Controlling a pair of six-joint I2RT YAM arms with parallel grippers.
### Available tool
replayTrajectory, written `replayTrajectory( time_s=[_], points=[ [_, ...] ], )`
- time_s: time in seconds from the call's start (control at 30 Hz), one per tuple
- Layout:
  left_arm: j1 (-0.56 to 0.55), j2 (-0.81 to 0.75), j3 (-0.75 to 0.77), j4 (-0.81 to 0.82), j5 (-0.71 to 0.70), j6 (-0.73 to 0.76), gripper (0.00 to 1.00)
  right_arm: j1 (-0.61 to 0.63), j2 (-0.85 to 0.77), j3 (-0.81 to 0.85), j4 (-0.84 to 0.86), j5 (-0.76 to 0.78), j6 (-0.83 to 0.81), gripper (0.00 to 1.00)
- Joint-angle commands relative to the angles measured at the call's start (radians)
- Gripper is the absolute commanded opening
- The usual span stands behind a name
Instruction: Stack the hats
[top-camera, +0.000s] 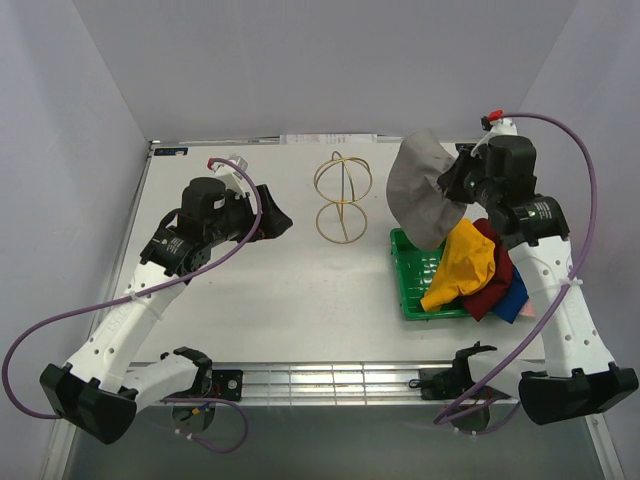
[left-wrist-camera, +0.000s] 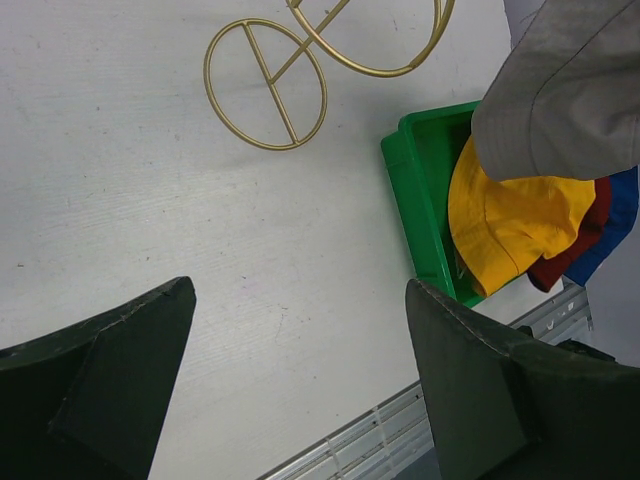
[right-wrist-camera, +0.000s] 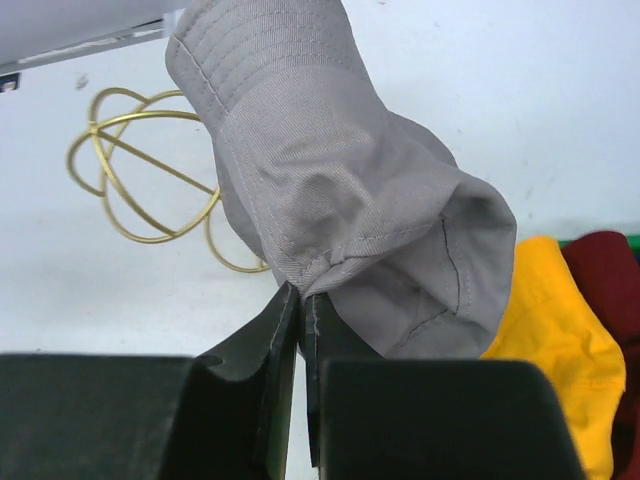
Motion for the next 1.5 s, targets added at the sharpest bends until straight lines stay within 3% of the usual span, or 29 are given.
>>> replayTrajectory(
  time_s=[0.0, 0.23, 0.67, 1.27, 1.47],
  points=[
    [0.001, -0.021, 0.008, -0.001, -0.007, -0.004, 0.96, -0.005, 0.058, 0.127, -0.014, -0.152, -0.037, 0.08],
    [0.001, -0.017, 0.018, -0.004, -0.008, -0.005, 0.96, -0.003, 0.199, 0.351, -0.014, -0.342, -0.056, 0.08],
    [0.001, -0.012, 0.12, -0.064, -0.045, -0.004, 0.96, 0.073, 0.555, 0.771, -0.074, -0.46, -0.035, 0.08],
    [0.001, -0.02, 0.126, -0.071, -0.065, -0.025, 0.96, 0.25, 0.741, 0.727, -0.002, -0.352, -0.103, 0.08],
    [0.001, 0.031, 0.091, -0.001, -0.071, -0.05, 0.96, 0.29, 0.77, 0.71, 0.027, -0.273, -0.126, 0.2]
  ],
)
